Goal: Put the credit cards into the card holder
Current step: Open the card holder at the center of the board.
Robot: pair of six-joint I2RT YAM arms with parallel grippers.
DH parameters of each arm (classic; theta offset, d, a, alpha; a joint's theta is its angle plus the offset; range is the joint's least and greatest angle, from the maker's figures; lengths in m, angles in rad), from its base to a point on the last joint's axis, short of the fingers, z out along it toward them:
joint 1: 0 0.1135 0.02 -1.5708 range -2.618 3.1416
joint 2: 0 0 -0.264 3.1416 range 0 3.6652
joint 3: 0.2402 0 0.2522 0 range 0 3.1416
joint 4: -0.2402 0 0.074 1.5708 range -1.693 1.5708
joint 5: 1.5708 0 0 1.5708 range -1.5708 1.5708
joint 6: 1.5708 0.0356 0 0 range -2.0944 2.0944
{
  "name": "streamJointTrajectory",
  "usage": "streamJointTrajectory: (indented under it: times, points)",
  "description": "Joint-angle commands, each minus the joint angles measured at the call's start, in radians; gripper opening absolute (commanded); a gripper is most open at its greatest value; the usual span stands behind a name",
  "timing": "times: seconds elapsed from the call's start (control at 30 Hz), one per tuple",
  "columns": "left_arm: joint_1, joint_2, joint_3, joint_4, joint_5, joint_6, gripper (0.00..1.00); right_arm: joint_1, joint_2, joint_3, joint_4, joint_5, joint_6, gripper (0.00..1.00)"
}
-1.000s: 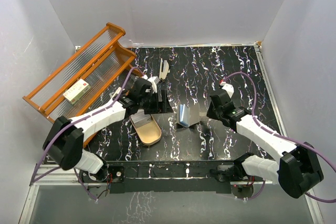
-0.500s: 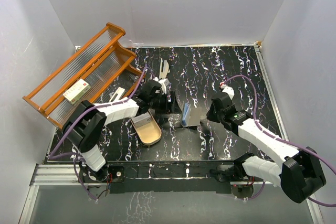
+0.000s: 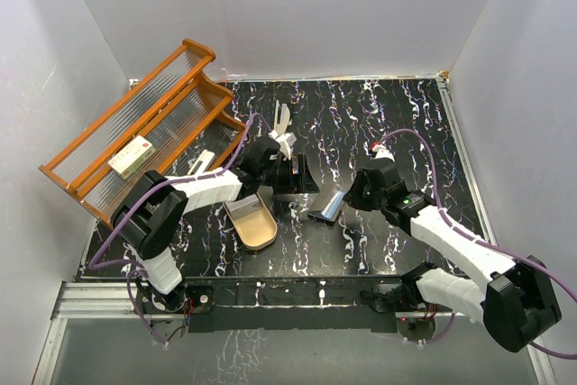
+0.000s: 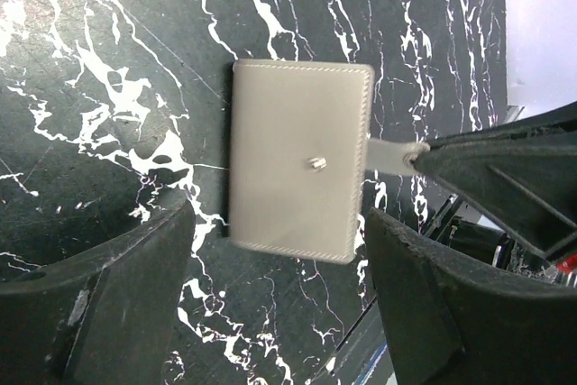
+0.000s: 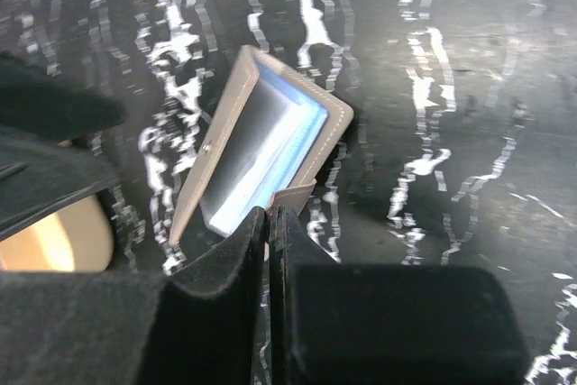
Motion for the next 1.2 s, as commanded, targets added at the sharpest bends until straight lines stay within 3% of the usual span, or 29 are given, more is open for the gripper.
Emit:
streamJointTrajectory:
  times: [0.0, 0.23, 0.53, 0.7, 1.17]
  points:
    - [-0.006, -0.072, 0.01, -0.006, -0.001, 0.028, 0.75, -0.005, -0.051, 0.056, 0.159, -0.204, -0.017, 0.0]
    - [-0.006, -0.11, -0.018, -0.052, -0.046, 0.067, 0.79, -0.005, -0.075, 0.045, 0.301, -0.268, 0.021, 0.0]
    - [-0.006, -0.074, -0.017, -0.095, -0.071, 0.105, 0.78, -0.005, -0.031, 0.015, 0.207, -0.138, 0.012, 0.0]
    - [-0.006, -0.071, -0.019, -0.128, -0.118, 0.126, 0.77, -0.011, -0.014, 0.021, 0.087, 0.009, 0.015, 0.0]
    - [-0.005, -0.046, -0.04, -0.098, -0.09, 0.121, 0.76, -0.021, -0.02, -0.018, 0.048, 0.064, 0.022, 0.0]
